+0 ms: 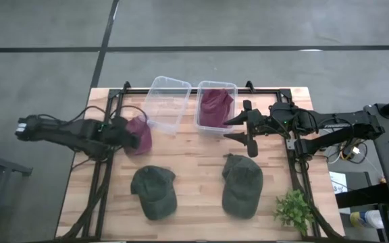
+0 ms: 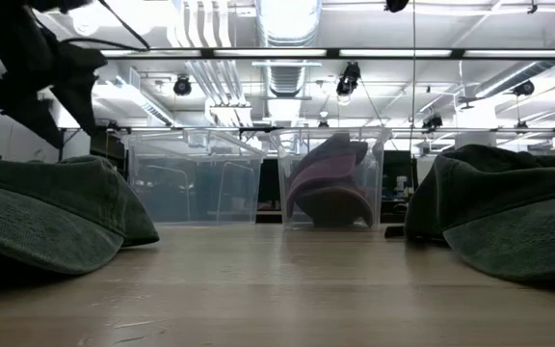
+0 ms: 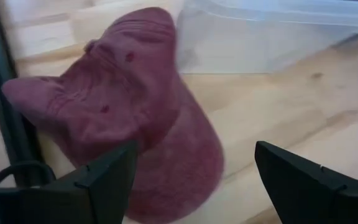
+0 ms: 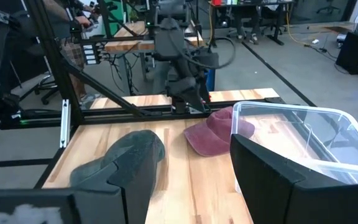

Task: Pick & Place hat
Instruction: Put the red cap into the right transparent bin

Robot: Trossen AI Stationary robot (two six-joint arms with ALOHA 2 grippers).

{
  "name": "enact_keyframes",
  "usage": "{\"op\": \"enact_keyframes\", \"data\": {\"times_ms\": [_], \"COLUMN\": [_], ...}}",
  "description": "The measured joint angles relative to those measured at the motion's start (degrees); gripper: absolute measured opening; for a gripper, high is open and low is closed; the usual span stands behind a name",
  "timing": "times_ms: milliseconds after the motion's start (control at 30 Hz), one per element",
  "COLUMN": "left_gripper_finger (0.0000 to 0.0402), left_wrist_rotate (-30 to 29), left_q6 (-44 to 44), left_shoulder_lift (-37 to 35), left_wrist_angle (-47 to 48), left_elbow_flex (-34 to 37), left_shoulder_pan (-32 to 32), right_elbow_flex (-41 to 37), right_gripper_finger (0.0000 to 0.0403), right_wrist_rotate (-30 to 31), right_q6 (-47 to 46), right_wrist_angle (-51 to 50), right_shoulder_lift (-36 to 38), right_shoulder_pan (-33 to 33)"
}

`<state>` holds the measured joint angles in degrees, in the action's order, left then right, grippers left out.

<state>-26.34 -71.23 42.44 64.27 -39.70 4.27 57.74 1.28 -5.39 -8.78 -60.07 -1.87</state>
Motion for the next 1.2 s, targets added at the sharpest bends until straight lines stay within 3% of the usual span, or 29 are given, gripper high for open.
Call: {"op": "enact_keyframes", "data": {"times_ms": [467, 800, 1200], "left_gripper_finger": [0.0319, 0.0319, 0.0319], "left_wrist_rotate": [11.95, 15.53, 19.99], "left_q6": [23.38, 35.28, 40.57], "left_shoulder_lift": [9.41, 13.75, 18.68], "left_wrist_angle": [-3.59, -6.94, -16.67], "left_elbow_flex": [0.07, 0.99, 6.41], "left_shoulder_pan": [-17.73, -24.75, -27.58], "right_elbow_flex": [0.00, 0.00, 0.00], "right_gripper_finger": [0.0203, 0.0203, 0.0203], "right_wrist_rotate": [-0.26, -0.28, -0.28], "right_q6": [-0.48, -0.67, -1.09], "right_wrist_angle": [-0.44, -0.42, -0.44], "right_shoulder_lift": [0.00, 0.00, 0.02], "right_shoulder_pan": [0.00, -0.07, -0.26]}}
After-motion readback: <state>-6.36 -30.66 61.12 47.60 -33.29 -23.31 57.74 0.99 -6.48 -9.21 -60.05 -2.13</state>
